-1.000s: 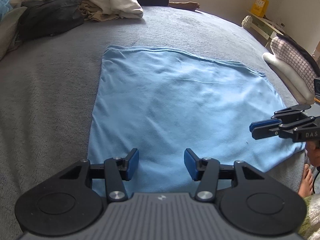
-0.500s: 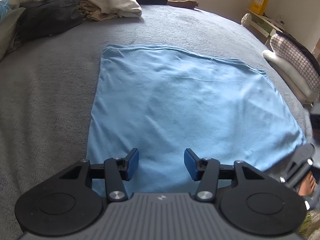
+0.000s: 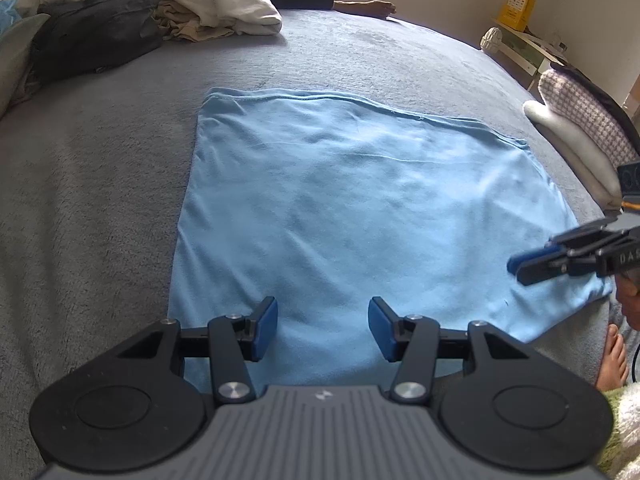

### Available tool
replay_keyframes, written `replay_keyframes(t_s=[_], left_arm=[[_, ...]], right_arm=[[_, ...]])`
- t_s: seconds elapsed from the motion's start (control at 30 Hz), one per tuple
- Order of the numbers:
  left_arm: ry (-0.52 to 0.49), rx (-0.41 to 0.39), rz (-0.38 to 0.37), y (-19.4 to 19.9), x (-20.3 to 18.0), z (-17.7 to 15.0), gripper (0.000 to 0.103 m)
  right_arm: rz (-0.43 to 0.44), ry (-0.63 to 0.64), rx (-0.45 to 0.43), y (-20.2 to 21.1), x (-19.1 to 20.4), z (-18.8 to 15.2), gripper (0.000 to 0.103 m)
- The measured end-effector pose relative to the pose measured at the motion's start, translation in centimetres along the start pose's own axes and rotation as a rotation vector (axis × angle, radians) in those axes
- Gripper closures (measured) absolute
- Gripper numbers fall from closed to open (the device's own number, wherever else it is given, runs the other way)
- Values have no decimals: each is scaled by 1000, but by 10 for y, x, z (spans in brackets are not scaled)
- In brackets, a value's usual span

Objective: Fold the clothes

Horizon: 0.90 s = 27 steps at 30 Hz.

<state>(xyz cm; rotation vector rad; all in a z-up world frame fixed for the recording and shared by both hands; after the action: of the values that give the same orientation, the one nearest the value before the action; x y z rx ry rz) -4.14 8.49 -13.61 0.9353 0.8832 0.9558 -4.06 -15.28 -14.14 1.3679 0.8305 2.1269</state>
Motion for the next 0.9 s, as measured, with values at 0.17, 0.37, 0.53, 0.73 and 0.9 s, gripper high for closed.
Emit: replay_keyframes(t_s=[0.17,0.37,0.53,0.73,0.9], left_arm=[[-8,6,4,-1,-1,-1,51],[-7,4,3,-2,-2,0,51],[-9,7,-1,-2,-3,-1,50],[-4,10,-1,-3,-2,-2,50],[-9,8,-2,-3,-3,-1,50]], right_arm=[[272,96,311,-47,49,-51,79],[174,128,171,-27,51,-35,79],[-52,-17,5,-17,1,-10,80],[258,212,302,-69,77,-66,81],[213,172,191,-47,65,-49,81]])
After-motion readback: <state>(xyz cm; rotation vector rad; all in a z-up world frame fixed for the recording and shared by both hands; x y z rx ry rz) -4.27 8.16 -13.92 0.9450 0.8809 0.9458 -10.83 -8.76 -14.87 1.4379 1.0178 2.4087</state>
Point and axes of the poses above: each gripper's, at about its wrist camera, not at the fingertips, and y roughly against the way its jaws point, x to its left, z to its top, the point moved 7 cm from there along -y, roughly the way its jaws point, and after that the axes turned 14 degrees about x, right-handed, at the moved point
